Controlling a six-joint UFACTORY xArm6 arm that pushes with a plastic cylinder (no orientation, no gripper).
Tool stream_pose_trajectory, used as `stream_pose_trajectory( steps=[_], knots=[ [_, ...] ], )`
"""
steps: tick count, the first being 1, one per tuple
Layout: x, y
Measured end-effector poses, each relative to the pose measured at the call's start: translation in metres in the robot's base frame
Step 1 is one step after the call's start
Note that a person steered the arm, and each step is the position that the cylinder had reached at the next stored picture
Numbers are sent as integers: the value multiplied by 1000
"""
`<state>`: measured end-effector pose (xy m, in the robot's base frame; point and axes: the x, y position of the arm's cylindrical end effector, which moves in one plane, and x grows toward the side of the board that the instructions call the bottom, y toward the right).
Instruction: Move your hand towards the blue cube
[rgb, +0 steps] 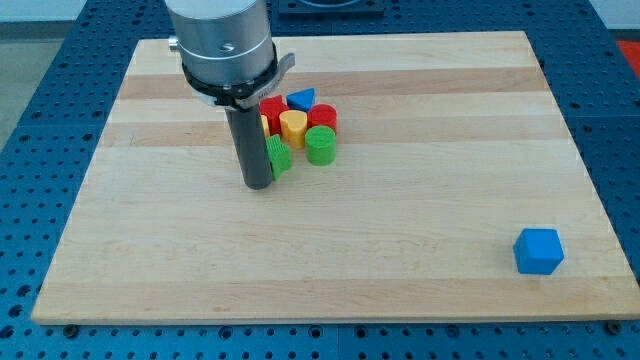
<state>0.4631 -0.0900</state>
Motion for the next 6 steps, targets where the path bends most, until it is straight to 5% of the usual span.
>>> stream_pose_trajectory(
  steps=[3, 6],
  knots=[
    [6, -2],
    [103, 145]
  ],
)
